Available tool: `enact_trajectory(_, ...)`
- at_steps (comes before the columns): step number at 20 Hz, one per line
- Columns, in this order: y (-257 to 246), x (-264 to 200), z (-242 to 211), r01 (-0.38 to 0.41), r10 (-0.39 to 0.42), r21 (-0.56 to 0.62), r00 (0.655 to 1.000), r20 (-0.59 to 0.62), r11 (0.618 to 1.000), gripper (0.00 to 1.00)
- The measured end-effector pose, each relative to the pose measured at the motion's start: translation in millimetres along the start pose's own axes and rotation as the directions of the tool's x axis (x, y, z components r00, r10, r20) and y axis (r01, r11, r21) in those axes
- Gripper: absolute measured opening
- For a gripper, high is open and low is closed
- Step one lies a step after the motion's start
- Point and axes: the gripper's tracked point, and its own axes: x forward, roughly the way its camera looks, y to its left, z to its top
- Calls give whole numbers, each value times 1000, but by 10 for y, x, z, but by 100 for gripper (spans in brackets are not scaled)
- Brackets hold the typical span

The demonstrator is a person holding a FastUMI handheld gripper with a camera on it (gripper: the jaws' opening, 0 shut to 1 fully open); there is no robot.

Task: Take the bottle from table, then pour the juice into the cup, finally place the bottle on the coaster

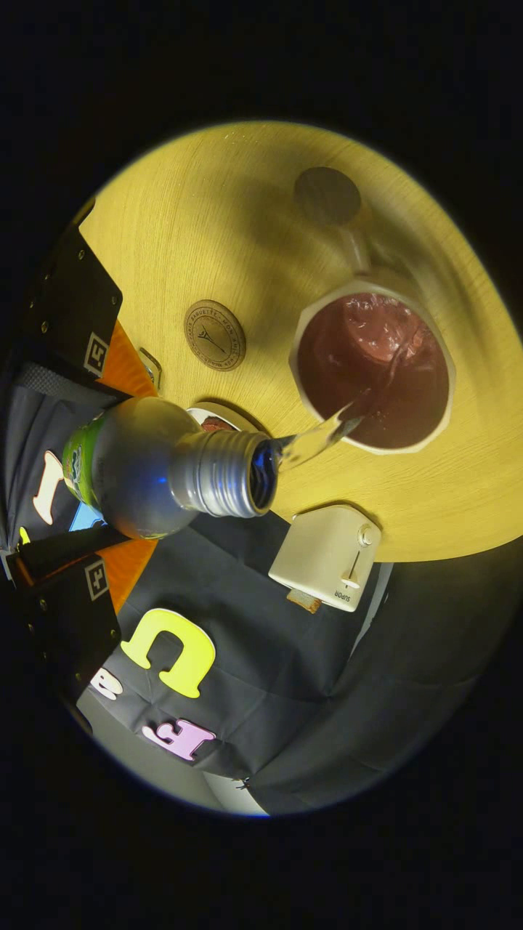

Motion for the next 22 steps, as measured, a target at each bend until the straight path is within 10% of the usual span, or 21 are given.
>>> enact_trajectory(22,-102,2,104,29,-24,-140,999,39,990,76)
